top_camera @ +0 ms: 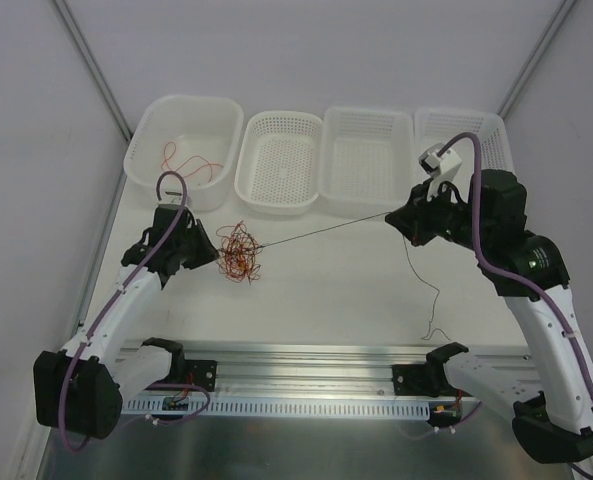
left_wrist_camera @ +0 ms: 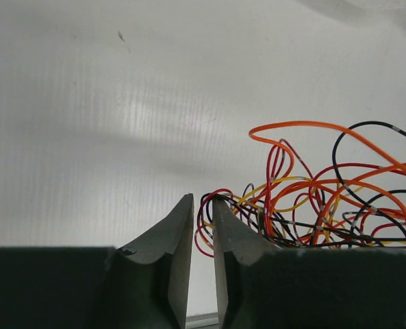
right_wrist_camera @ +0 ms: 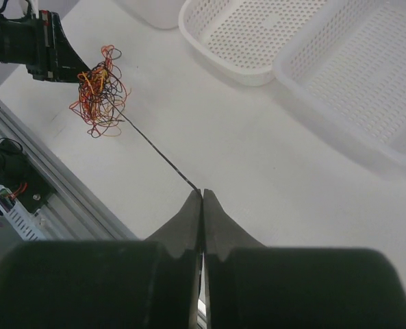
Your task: Untangle the cables
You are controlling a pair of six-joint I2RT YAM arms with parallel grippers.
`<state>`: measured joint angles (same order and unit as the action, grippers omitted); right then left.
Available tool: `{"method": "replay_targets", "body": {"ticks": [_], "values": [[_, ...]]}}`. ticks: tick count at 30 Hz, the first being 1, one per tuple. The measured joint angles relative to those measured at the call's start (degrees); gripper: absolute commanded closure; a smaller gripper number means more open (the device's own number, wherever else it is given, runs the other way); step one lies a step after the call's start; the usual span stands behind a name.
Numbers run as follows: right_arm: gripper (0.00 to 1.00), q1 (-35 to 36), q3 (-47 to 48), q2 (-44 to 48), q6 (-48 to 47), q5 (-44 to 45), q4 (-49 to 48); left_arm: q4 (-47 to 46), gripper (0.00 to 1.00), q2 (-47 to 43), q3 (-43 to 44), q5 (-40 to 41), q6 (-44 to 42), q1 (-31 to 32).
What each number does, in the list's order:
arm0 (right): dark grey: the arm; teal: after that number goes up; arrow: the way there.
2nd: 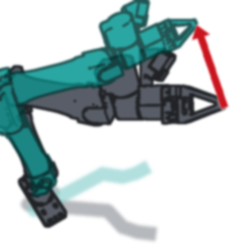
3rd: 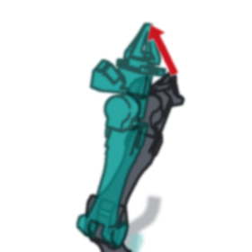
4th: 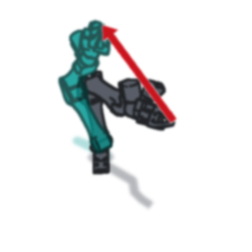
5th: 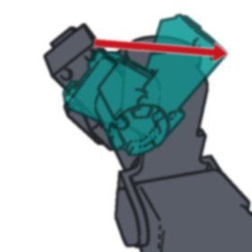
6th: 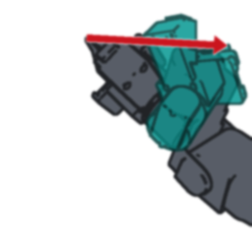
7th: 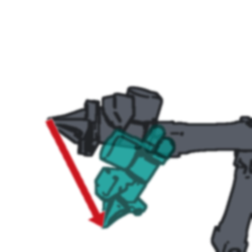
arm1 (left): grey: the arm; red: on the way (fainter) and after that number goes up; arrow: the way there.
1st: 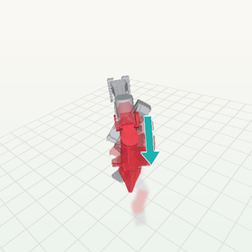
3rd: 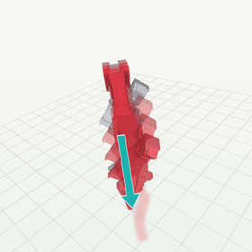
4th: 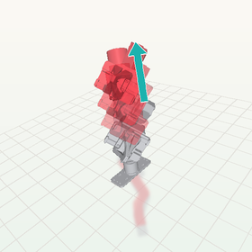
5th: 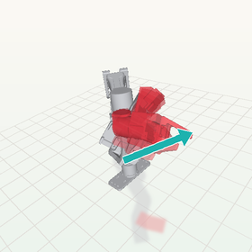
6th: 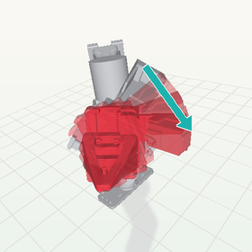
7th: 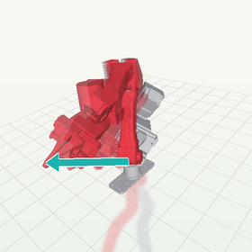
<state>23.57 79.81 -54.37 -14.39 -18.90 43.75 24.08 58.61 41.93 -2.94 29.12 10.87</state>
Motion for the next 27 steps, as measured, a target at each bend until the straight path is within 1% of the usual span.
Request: {"method": "replay_targets", "body": {"ticks": [2, 3, 6, 7, 10, 13, 16, 19, 22, 24, 27], "values": [[0.99, -0.6, -0.1, 0.0, 0.8, -1.0, -0.7, 1.0, 0.74, 0.2, -0.1, -1.1, -0.1, -0.7], [0.99, -0.7, -0.4, -0.1, 1.1, -1.4, -1.1, 1.4, 0.66, 0.2, -0.4, -1.6, -0.1, -1.0], [0.99, -1.3, -3.1, -0.2, 2.4, -2.6, -3.7, 2.7, 0.49, -0.7, -2.0, -2.7, 0.0, -1.8], [0.99, -1.5, -4.0, -0.4, 2.8, -3.0, -4.0, 3.3, 0.31, -1.4, -2.8, -3.0, 0.2, -2.0], [0.99, -1.5, -5.6, -1.7, 3.3, -3.5, -4.5, 5.3, 0.08, -4.2, -4.7, -4.7, 0.9, -2.2], [0.99, -1.5, -5.7, -2.6, 3.4, -3.9, -4.6, 6.3, 0.04, -7.2, -5.4, -7.7, 2.1, -2.1], [0.99, -1.5, -5.7, -2.9, 3.3, -4.1, -4.5, 6.3, 0.04, -9.1, -5.4, -10.3, 3.4, -0.5], [0.99, -1.5, -5.7, -3.5, 3.2, -4.1, -4.5, 6.3, 0.04, -9.6, -5.1, -12.1, 4.9, 2.8], [0.99, -1.1, -5.7, -4.6, 3.3, -4.0, -4.5, 6.2, 0.05, -9.4, -4.0, -12.4, 7.5, 7.7], [0.99, -0.7, -5.8, -5.1, 3.3, -3.6, -4.6, 5.5, 0.07, -8.5, -2.6, -11.6, 9.2, 12.9], [0.99, 0.1, -6.3, -5.3, 3.4, -2.8, -4.4, 3.1, 0.09, -4.3, 0.3, -9.4, 11.4, 21.1]]}}
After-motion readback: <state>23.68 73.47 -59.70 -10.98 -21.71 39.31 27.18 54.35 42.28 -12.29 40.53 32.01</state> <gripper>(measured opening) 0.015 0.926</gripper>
